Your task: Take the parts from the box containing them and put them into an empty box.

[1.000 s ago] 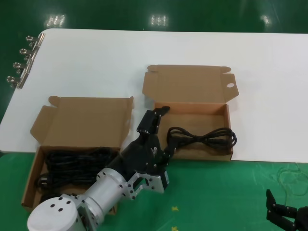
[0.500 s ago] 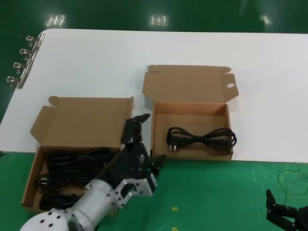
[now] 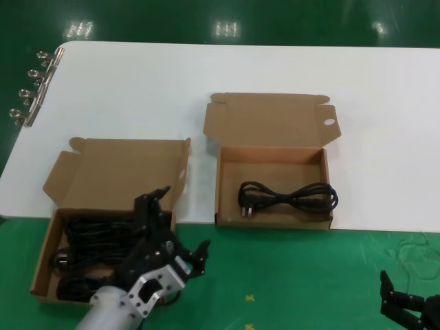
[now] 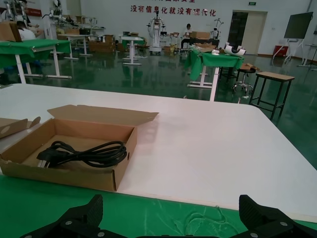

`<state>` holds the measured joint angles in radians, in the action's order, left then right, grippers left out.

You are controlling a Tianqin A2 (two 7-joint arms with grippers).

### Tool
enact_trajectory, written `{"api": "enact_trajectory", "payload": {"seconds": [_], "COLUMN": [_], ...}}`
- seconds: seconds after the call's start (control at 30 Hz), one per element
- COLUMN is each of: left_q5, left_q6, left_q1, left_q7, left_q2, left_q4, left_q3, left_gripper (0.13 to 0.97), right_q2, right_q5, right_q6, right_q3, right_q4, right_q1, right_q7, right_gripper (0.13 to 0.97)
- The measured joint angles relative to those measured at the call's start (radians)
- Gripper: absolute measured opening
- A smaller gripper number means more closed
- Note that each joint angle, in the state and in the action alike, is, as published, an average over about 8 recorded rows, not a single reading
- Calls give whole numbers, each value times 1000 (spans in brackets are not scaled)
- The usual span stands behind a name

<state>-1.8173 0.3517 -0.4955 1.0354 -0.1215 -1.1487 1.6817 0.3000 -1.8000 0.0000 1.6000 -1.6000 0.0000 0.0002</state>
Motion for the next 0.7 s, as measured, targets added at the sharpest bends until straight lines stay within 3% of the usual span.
{"api": "enact_trajectory", "payload": {"seconds": [0.7], "left_q5": [7], "left_q6": [-140], "left_q1": [197], "left_q7": [-412], "left_q2": [-71], "left_q4": [-180], "left_q3": [-33], "left_gripper": [966], "right_q2": [0], "right_q5": [0], "right_q6": [0], "right_q3": [0], "right_q4": [0], "right_q1": [0], "right_q7": [0], "right_gripper": [966]}}
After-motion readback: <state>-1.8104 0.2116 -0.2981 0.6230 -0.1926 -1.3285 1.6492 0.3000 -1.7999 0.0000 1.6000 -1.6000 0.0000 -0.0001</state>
